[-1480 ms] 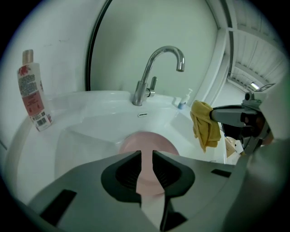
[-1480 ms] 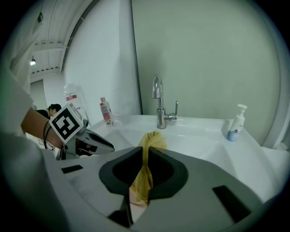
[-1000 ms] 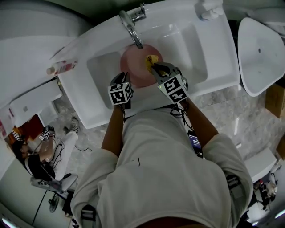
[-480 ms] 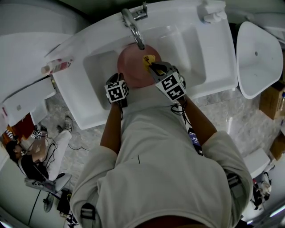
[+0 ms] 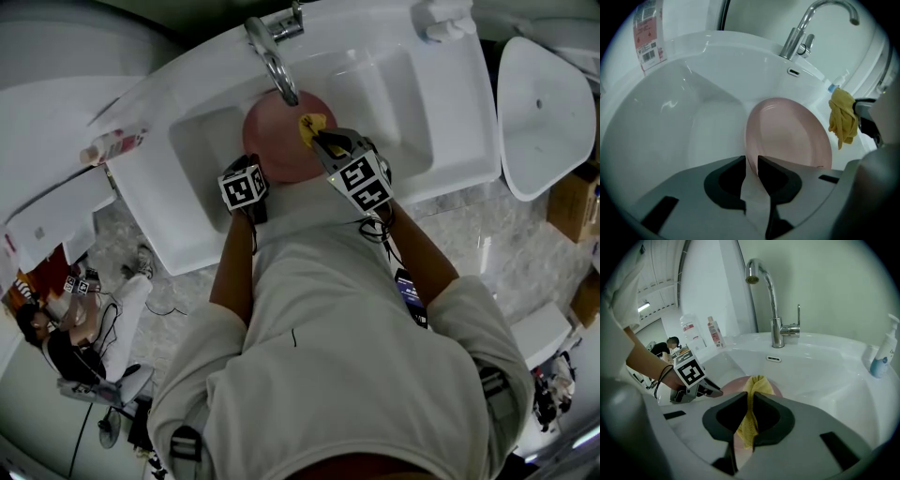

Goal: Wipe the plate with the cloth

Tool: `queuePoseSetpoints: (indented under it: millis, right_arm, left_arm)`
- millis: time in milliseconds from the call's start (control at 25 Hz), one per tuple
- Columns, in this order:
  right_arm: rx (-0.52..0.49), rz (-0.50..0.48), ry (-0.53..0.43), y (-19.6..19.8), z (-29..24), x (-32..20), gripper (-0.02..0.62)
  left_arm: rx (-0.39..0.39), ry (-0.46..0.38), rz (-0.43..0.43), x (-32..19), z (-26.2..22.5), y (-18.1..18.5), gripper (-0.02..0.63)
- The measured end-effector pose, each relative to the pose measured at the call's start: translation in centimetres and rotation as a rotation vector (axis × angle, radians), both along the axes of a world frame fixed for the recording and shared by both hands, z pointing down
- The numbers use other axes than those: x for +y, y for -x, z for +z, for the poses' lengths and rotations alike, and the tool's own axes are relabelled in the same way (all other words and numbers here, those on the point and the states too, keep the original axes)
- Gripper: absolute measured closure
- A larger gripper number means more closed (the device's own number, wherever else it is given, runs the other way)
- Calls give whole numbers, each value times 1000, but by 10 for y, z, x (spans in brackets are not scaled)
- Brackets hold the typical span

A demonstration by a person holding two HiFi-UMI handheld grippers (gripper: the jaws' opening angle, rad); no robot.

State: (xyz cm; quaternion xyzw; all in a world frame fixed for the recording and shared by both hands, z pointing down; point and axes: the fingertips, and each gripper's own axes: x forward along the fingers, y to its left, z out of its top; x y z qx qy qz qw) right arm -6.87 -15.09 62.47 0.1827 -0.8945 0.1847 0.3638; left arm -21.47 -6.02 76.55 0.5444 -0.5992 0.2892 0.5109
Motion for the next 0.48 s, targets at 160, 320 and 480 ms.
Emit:
queuePoseSetpoints:
  millis: [160,320,480]
  right_arm:
    - [3,22,-8,-7,2,-3,555]
    - [7,44,-5,-16,4,-1,555]
    - [5,69,-5,-21,3,-2,555]
  left_arm:
    - [0,13,24,0,7,-2,518]
    - [35,-12,22,-3,0,-5,526]
    - [82,-79,26,-11,-14,-10,532]
